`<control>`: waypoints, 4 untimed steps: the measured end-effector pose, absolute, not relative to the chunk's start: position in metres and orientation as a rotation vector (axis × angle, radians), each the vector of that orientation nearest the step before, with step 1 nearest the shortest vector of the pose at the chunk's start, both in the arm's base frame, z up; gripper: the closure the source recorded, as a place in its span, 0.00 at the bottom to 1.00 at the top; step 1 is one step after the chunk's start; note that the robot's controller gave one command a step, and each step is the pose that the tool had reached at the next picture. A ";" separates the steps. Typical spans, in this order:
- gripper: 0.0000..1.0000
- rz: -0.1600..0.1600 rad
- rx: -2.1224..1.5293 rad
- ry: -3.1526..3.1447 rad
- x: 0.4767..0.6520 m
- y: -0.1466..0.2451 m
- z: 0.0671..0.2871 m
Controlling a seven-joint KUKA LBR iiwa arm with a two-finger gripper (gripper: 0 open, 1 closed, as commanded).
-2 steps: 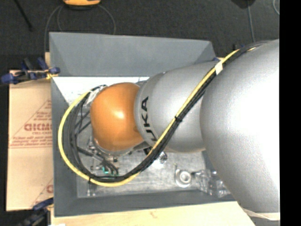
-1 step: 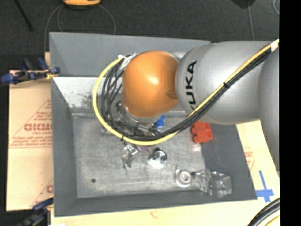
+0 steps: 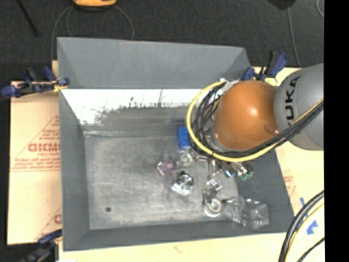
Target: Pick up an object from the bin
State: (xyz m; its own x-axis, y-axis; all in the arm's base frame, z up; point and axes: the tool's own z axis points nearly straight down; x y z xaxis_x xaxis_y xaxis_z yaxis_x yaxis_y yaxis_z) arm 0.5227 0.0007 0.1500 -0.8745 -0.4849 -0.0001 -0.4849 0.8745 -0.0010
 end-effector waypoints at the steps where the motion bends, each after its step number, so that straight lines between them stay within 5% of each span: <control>1: 0.00 -0.001 -1.061 2.954 0.561 0.013 0.089; 2: 1.00 0.004 -1.057 2.954 0.561 0.015 0.091; 3: 1.00 -0.008 -1.448 2.777 0.563 0.016 0.261; 4: 1.00 0.007 -1.794 2.579 0.540 0.004 0.176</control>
Offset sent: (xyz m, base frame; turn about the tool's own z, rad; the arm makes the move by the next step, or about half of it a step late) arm 0.0372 0.0138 -0.0598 -0.1874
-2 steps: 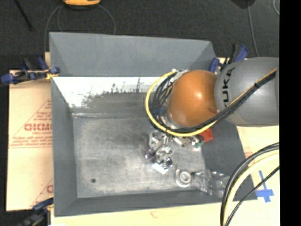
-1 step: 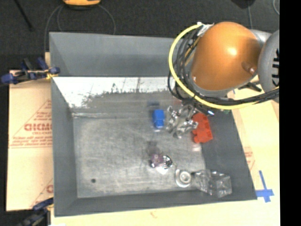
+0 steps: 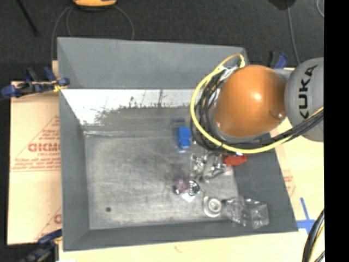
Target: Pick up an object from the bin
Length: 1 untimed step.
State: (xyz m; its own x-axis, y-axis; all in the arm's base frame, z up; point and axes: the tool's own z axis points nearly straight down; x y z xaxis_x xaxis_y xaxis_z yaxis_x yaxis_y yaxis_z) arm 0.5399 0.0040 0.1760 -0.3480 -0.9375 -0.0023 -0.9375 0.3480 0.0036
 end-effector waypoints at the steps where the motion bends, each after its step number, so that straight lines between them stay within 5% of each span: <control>1: 0.00 -0.004 1.788 -2.587 0.541 0.004 0.178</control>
Offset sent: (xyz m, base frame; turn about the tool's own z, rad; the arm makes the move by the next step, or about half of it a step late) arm 0.0000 0.0000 0.0000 0.0000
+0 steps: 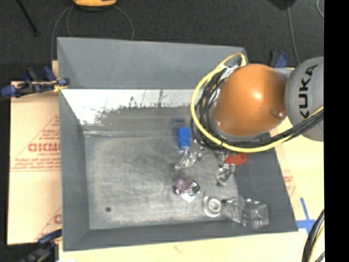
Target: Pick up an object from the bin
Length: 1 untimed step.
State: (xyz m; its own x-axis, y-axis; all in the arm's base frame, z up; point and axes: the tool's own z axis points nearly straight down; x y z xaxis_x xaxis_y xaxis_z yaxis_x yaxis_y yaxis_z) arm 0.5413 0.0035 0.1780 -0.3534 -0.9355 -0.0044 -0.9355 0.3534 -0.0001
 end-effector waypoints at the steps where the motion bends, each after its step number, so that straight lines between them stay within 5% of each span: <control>1: 0.00 -0.001 -2.111 2.323 0.518 0.010 0.089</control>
Offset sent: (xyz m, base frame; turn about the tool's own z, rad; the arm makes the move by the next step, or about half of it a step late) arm -0.0248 0.0064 -0.0915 -0.2669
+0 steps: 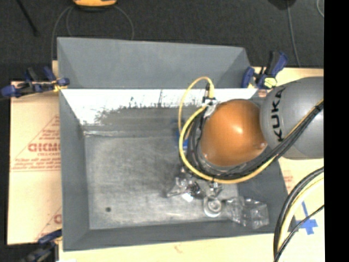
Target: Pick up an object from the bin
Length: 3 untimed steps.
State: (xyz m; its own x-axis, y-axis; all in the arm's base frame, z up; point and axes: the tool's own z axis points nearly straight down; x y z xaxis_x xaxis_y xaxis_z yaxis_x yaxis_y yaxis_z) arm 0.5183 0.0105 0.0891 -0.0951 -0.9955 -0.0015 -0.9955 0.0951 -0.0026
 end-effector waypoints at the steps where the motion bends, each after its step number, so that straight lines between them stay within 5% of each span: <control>1: 0.00 0.002 -1.982 2.430 0.517 0.011 0.101; 2: 0.00 -0.021 -2.222 2.196 0.492 0.007 0.079; 3: 0.00 -0.005 -2.012 2.409 0.489 0.000 0.119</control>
Offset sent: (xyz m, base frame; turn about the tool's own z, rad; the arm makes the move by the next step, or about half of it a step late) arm -0.0026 -0.0003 0.0116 0.1084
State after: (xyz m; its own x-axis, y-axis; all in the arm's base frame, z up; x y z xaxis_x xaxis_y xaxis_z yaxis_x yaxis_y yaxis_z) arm 0.4886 0.0000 0.1189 -0.1783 -0.9840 -0.0003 -0.9840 0.1783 -0.0043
